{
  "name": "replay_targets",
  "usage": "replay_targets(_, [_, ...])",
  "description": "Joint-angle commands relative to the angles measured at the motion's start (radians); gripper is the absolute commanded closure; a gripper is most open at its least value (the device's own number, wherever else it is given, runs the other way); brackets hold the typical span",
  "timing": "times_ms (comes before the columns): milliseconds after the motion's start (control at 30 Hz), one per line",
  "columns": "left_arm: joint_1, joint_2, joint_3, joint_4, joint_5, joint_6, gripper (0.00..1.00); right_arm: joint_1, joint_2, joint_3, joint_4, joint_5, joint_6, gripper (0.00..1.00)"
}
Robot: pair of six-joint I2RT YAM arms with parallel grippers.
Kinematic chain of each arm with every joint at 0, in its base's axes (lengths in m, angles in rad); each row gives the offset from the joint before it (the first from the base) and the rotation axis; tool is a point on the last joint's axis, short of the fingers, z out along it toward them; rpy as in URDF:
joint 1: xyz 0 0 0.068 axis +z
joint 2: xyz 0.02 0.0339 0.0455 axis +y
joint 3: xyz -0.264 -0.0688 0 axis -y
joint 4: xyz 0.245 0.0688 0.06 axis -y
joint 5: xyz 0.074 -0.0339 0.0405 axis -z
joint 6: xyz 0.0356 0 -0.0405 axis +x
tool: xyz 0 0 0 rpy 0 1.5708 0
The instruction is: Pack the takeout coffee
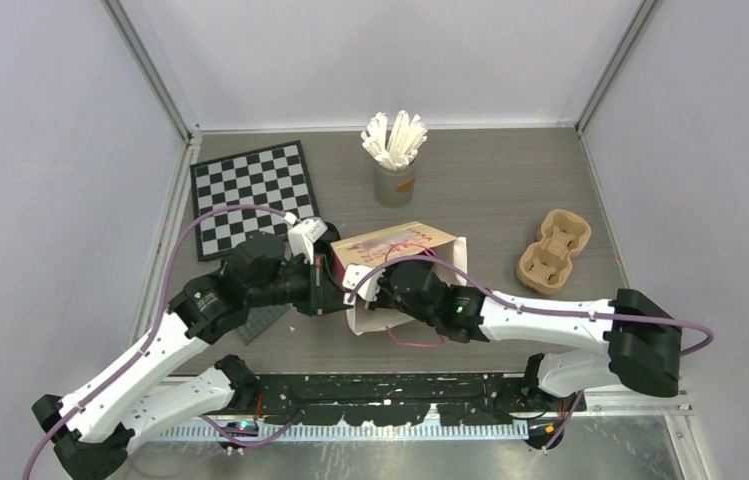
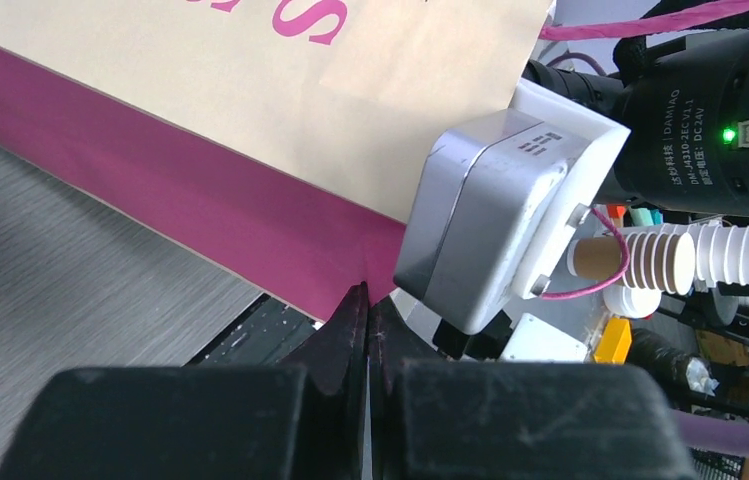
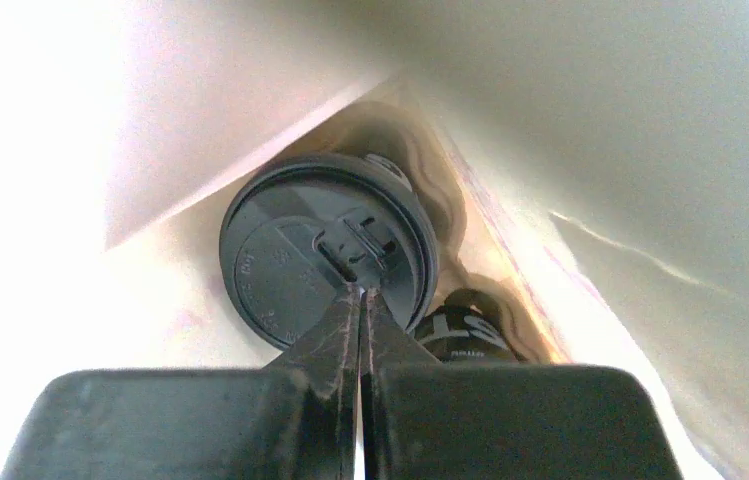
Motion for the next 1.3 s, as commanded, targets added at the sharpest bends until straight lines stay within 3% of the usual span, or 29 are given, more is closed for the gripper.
replay_targets(0, [-0.006, 0.003, 0.049, 0.067, 0.042, -0.022, 1.00, -0.007, -0.076, 0.021, -0.087, -0.008, 0.056, 1.00])
replay_targets(667, [-0.004, 0.011, 0.075, 0.095, 0.009, -0.090, 1.00, -0.009, -0.244, 0.110, -0.380, -0.030, 0.124, 0.98])
replay_targets(1267, [-0.004, 0.018, 0.119, 0.094, -0.047, -0.179, 1.00, -0.035, -0.361, 0.305, -0.507, 0.012, 0.239, 0.94])
